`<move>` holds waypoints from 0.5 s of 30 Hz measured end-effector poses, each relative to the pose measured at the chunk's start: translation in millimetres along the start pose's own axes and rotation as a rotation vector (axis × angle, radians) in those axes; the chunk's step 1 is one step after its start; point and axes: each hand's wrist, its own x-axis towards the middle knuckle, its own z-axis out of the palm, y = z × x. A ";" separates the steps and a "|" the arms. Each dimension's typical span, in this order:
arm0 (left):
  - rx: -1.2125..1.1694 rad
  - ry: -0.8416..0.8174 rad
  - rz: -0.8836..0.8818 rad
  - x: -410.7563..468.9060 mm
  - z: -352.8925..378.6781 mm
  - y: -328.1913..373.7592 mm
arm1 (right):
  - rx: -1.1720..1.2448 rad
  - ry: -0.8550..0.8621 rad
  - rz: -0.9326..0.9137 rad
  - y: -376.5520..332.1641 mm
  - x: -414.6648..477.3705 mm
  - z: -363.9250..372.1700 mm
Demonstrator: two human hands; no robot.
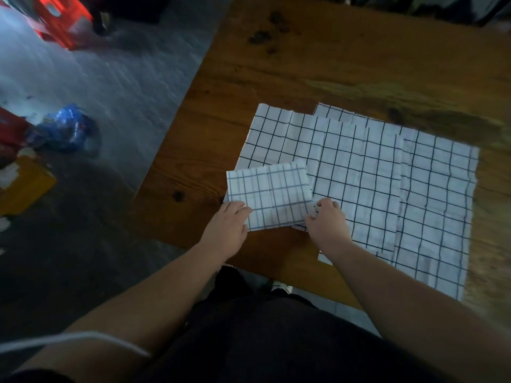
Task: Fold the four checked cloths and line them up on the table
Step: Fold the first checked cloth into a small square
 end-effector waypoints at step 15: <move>0.062 -0.139 0.047 36.3 -6.6 -35.0 | 0.076 -0.013 0.316 -31.5 11.3 19.6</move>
